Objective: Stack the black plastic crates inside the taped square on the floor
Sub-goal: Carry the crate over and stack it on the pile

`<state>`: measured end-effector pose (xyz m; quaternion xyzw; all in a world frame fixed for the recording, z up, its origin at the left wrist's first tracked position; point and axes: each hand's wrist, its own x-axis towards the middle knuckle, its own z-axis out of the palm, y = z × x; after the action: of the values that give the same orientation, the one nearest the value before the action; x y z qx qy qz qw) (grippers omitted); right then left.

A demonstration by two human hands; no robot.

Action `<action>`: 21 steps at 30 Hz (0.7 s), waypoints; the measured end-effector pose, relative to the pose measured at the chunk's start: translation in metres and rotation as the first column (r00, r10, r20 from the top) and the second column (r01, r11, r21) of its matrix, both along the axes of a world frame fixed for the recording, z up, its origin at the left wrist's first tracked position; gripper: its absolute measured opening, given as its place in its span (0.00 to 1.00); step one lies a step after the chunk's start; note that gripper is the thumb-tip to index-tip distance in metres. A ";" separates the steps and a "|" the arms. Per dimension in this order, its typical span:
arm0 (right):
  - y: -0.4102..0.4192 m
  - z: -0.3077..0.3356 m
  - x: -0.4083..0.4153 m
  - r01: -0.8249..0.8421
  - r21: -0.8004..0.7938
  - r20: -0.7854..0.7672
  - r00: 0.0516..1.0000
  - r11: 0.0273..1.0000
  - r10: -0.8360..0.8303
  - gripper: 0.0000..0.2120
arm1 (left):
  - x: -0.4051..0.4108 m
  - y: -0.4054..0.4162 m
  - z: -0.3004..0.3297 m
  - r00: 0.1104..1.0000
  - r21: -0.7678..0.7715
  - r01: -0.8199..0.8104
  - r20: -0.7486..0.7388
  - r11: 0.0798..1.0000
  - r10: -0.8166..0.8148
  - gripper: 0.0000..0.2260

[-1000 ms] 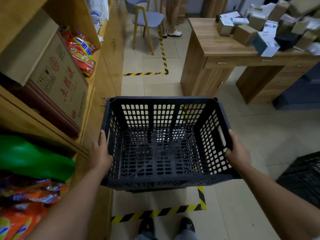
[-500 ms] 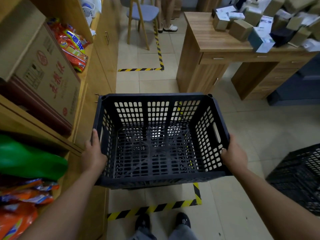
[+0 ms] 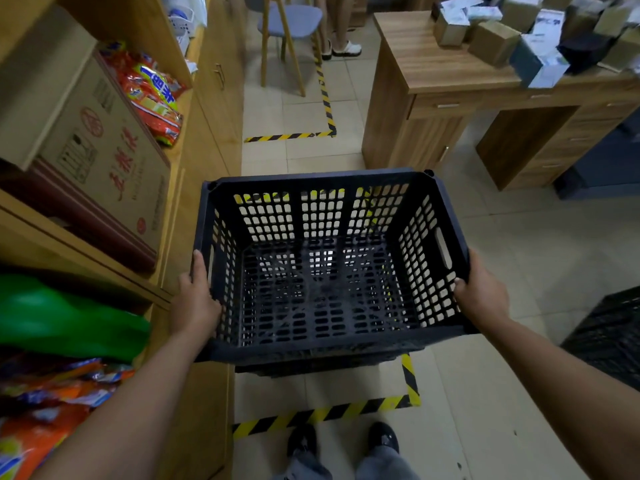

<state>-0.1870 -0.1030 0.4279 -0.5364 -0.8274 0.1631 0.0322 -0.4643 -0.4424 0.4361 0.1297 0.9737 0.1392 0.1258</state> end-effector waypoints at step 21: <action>-0.006 -0.001 0.006 0.045 -0.107 -0.009 0.999 0.993 -0.046 0.22 | 0.021 -0.008 -0.007 0.997 -0.108 -0.043 -0.061 0.993 0.036 0.38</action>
<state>-0.1814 -0.1087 0.4273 -0.5553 -0.8048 0.2093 0.0119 -0.4434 -0.4504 0.4292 0.1074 0.9855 0.0844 0.1011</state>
